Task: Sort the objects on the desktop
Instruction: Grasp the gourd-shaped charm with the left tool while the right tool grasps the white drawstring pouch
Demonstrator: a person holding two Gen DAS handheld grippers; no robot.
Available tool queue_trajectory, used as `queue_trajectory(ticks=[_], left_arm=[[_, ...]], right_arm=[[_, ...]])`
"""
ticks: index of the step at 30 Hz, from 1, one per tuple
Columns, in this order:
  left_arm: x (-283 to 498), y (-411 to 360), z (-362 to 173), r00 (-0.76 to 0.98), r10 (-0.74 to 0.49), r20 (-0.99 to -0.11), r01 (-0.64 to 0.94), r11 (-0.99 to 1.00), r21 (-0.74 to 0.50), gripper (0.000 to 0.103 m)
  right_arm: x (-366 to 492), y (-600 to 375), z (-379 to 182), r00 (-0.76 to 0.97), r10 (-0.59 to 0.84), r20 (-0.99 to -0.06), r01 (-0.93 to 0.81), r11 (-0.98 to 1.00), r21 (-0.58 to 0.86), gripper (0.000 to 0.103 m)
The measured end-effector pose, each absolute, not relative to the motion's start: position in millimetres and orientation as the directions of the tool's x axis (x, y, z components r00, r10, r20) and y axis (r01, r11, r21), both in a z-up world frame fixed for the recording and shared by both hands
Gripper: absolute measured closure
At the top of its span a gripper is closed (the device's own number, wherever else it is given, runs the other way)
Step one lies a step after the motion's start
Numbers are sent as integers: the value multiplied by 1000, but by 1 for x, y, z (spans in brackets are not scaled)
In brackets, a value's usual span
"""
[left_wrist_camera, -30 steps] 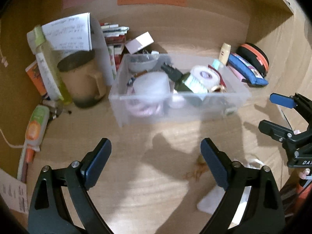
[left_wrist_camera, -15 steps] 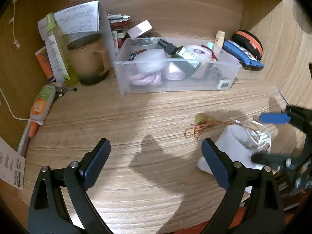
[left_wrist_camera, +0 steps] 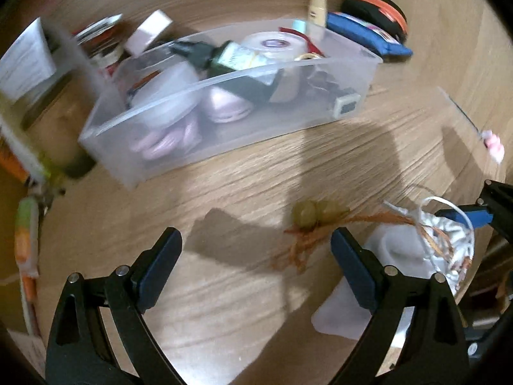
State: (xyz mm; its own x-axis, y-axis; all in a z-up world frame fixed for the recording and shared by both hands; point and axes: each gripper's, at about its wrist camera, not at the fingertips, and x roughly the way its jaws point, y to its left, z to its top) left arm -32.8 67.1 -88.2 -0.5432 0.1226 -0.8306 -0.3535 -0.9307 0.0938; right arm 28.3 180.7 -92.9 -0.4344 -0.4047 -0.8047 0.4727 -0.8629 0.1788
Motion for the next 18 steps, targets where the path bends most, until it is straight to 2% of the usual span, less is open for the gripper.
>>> queue_trajectory(ticks=[6,9,11,12,14,15,17,18], left_arm=[[-52,74,-94,-501,174,-848,-419,-906,62,9],[-57,77,-96,-491,212,-845,-447,-894,35,19],[-58,79,-94,-496,226,-838,-455,-890,29,35],[-56,82,-93,-501,232,-834,-460,-888,29,39],[-56,86,-92,-500,254,-828,-476,-879,18,58],[-55,86,-92,-498,262,-827,-482,-876,13,62],[-51,91,-91,-501,265,-824,-499,-866,26,83],[-49,93,-91,-502,262,-824,-505,-863,33,84]], right_arm=[[18,181,-95,-394,-434,-810,480,-849,222,14],[15,180,-95,-389,-434,-813,494,-843,213,15],[14,181,-95,-377,-446,-811,505,-834,224,23],[14,182,-94,-365,-459,-810,513,-825,236,26],[13,182,-93,-340,-484,-806,526,-809,263,40],[12,183,-92,-340,-487,-805,527,-807,266,42],[12,187,-91,-344,-486,-804,528,-808,262,53],[12,189,-90,-342,-490,-802,526,-807,269,55]])
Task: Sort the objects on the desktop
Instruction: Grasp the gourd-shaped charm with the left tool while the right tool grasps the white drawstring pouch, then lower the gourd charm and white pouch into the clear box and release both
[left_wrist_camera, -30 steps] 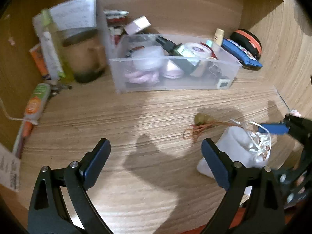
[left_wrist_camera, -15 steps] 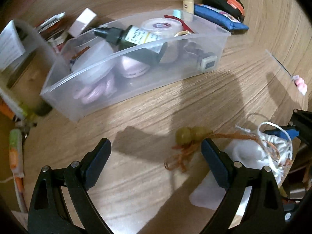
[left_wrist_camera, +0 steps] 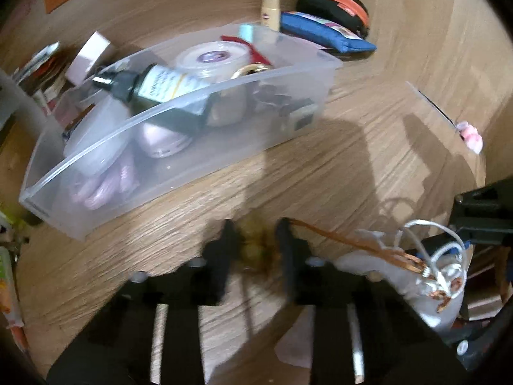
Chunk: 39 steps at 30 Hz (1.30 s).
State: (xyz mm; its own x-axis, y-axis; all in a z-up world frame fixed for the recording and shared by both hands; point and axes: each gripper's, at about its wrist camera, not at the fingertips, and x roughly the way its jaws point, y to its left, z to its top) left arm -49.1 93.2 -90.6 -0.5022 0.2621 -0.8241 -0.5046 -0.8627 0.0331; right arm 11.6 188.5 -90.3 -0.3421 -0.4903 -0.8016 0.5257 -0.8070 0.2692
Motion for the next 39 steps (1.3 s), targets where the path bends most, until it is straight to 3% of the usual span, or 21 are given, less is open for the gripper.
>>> queue_trajectory(ticks=[8,14,19,27,39], left_arm=[[-45,82,-81,-548,234,-803,-446,-894,44,84],[-34,66,-42,-637,261,-725,-398,-917,20,84],[-21,56,-11,-695,299,-654,-388,-922,-9,84],[-7,47,22,-744,334,-579,-388,-921,-34,84],[-34,9,42,-785,305,-540,-297,-949,-105,84]], right_arm=[[17,180,-82,-412,-432,-802,538,-826,169,72],[12,184,-72,-491,-359,-794,500,-862,80,78],[5,185,-58,-611,-267,-745,433,-901,-32,80],[-13,205,-18,-699,-232,-676,351,-935,-42,80],[-56,198,33,-793,-238,-560,311,-950,-36,80]])
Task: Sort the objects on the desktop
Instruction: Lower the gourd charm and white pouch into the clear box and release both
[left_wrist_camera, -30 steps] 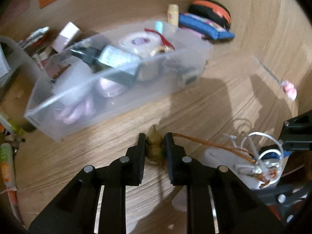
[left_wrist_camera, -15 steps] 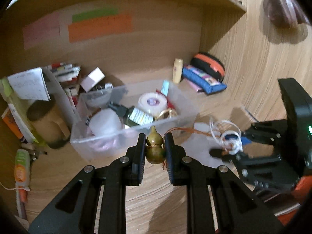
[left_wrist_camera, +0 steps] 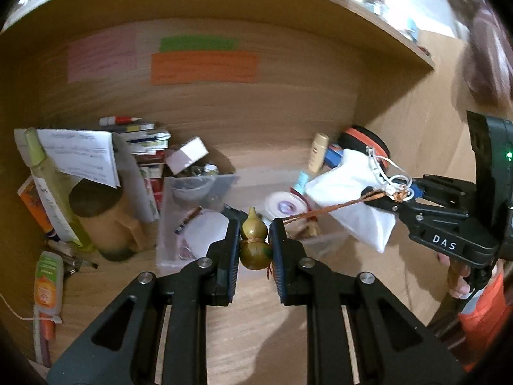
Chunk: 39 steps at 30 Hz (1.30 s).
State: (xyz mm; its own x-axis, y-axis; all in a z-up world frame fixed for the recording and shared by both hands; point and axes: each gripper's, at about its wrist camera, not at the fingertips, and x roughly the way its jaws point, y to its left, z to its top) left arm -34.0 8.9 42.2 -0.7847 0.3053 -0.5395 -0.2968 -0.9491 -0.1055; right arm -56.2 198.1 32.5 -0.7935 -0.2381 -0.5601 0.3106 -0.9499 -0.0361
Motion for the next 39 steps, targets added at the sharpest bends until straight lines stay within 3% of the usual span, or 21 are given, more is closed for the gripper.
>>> queue_trajectory(ticks=[15,30,33,34,36,38,39], left_arm=[[-113,-23,12,-748,226,-624,-145,-973,-179,84],[-133,-11,-22,-688,229,-688,-161,-973,-163,84],[-133,-11,-23,-684,230,-693,-161,-973,-163,82],[-134,-11,-23,-685,225,-693,-159,-974,-160,77],[-133,-11,-23,-688,222,-691,-158,-975,-156,69],[-132,-10,-21,-694,221,-685,-161,-975,-151,62],[-131,-10,-21,-696,222,-682,-164,-975,-151,60]], right_arm=[[-146,142,14,-753,-258,-605,382,-921,-82,80],[-179,132,-20,-714,-196,-672,384,-912,-143,75],[-179,132,-22,-717,-180,-674,382,-910,-163,71],[-178,132,-23,-720,-173,-672,380,-909,-173,68],[-177,130,-23,-724,-157,-672,378,-905,-196,57],[-173,129,-22,-732,-143,-666,374,-902,-217,35],[-170,129,-21,-740,-138,-658,370,-901,-227,32]])
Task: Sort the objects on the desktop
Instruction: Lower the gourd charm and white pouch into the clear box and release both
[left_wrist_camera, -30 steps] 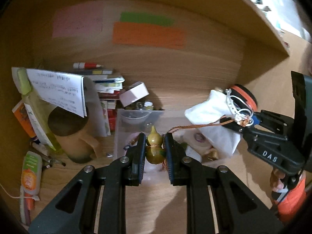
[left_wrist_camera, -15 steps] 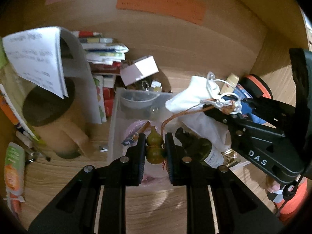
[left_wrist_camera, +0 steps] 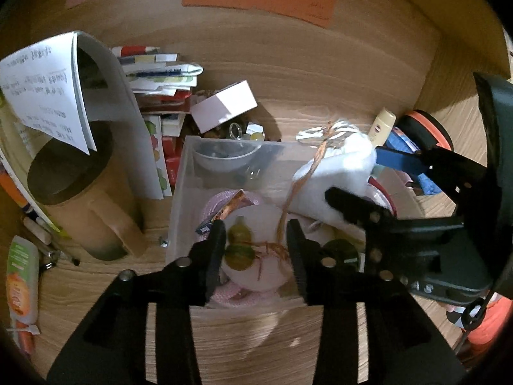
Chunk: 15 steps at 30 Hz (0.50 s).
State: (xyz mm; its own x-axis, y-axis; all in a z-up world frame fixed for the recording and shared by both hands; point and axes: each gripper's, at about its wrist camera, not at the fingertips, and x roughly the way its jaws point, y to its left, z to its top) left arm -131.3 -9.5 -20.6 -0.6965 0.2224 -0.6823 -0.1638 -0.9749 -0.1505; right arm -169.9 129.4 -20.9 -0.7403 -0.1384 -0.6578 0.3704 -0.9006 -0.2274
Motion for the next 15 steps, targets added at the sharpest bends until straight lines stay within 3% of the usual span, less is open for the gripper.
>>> queue_trajectory(ticks=[2,7,15], left_arm=[[-129,-9,-18,-699,231,-676,-172,-973,-154,49],[-124,-11,-10,-714,243,-656,-171,-970,-173,37],[-114,-8,-7,-718,247,-650,-176,-969,-174,30]], right_arm=[[-165,129,-19,-753,-129,-645,368,-895,-251,31],[-154,134,-11,-778,-91,-622,340,-893,-294,20],[-139,146,-7,-767,-109,-632,350,-896,-272,20]])
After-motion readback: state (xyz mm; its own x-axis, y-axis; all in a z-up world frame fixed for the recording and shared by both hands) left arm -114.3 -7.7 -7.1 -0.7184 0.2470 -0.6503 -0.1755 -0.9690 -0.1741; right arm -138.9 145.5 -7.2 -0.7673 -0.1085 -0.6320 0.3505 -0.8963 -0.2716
